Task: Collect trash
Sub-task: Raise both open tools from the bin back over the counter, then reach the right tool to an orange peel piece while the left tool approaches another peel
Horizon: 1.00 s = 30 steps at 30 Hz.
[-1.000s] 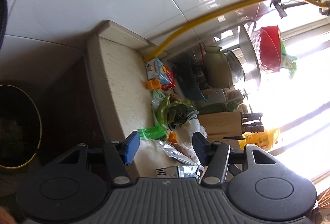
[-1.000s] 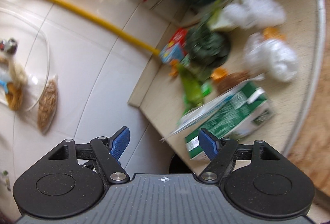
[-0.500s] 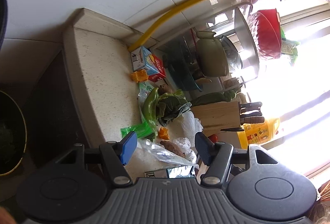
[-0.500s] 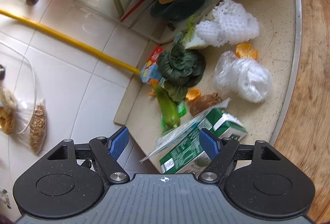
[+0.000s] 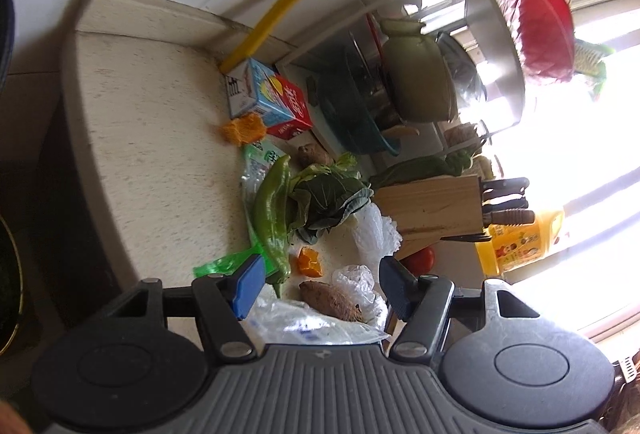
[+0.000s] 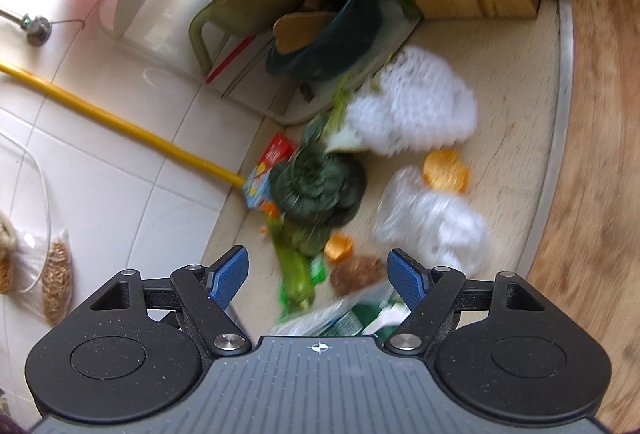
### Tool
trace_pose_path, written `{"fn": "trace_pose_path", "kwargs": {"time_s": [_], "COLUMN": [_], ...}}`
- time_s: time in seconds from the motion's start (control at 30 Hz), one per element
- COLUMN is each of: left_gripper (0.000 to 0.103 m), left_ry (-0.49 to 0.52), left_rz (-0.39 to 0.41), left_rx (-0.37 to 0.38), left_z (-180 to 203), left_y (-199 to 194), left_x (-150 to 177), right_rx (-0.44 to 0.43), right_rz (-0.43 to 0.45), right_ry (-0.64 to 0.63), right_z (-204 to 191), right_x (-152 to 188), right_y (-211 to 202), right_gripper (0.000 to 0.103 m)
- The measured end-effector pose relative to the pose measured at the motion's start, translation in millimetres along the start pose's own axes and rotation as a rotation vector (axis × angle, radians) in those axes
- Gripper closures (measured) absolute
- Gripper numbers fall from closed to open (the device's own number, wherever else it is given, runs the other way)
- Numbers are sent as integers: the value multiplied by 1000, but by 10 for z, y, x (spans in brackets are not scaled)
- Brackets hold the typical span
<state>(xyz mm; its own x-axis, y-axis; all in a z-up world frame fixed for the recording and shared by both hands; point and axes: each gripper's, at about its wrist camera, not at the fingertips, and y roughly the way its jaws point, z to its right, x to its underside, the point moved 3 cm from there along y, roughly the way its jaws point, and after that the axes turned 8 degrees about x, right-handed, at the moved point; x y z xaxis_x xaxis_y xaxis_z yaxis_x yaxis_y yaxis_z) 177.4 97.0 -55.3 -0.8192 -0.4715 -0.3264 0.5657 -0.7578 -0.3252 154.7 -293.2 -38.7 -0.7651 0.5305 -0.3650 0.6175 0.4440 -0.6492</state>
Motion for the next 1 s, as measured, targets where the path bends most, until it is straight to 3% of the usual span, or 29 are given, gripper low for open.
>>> {"fn": "trace_pose_path", "kwargs": {"time_s": [0.37,0.67,1.0], "left_gripper": [44,44,44], "left_ry": [21,5,32], "left_rz": [-64,-76,-100], "left_rx": [-64,-102,-143], "left_z": [-28,-94,-93], "left_y": [575,842,981], "left_x": [-116,-204,-268], "right_rx": [50,109,100], "right_rz": [-4,-22,-25], "right_ry": [-21,-59,-63], "right_z": [228,368,377], "right_x": [-305,-506,-523], "right_y": [179,379,418], "right_gripper": [19,19,19]}}
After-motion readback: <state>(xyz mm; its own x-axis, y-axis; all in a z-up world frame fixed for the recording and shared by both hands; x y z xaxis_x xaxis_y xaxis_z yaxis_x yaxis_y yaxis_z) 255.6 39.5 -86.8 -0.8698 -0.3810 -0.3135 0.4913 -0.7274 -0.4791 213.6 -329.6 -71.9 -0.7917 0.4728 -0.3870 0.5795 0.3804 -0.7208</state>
